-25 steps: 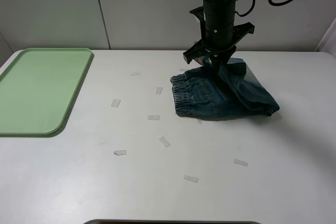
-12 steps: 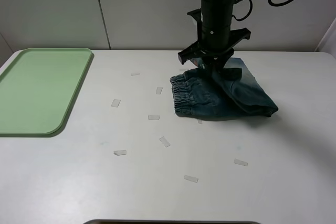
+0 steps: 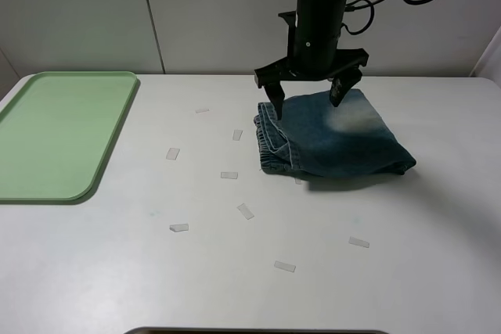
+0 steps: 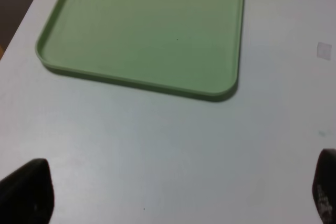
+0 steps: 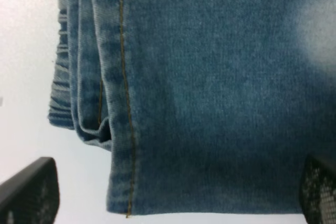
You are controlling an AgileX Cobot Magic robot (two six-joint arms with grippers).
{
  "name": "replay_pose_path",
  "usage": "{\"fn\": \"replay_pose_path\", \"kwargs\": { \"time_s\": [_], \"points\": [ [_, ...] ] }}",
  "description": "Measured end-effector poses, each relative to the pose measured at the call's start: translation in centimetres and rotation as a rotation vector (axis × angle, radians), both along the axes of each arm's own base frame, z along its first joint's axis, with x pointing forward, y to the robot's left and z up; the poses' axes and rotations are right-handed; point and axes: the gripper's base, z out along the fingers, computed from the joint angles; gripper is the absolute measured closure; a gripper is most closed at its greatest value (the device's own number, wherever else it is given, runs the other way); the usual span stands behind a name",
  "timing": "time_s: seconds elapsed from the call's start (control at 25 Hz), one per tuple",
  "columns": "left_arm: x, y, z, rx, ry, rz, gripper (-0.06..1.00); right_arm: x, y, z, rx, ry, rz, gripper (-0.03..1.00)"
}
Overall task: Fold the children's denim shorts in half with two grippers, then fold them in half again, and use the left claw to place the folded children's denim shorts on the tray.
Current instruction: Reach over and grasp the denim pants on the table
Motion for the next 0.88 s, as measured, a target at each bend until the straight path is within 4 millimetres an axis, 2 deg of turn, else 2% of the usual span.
{"fn": "replay_pose_path", "kwargs": {
  "time_s": [0.32,0.48,0.68,0.88],
  "points": [
    [0.0,0.0,0.0,0.000,0.000,0.000,-0.04,-0.8,-0.3,3.6,0.048,-0.066,0.026,0.28],
    [0.0,0.0,0.0,0.000,0.000,0.000,-0.04,-1.9,-0.6,6.7,0.115,-0.112,0.048,0.28],
    [0.0,0.0,0.0,0.000,0.000,0.000,-0.04,-4.7,-1.7,10.9,0.188,-0.167,0.096,0.28],
    [0.0,0.0,0.0,0.000,0.000,0.000,-0.04,-8.7,-4.0,12.7,0.192,-0.180,0.119,0.28]
  ]
}}
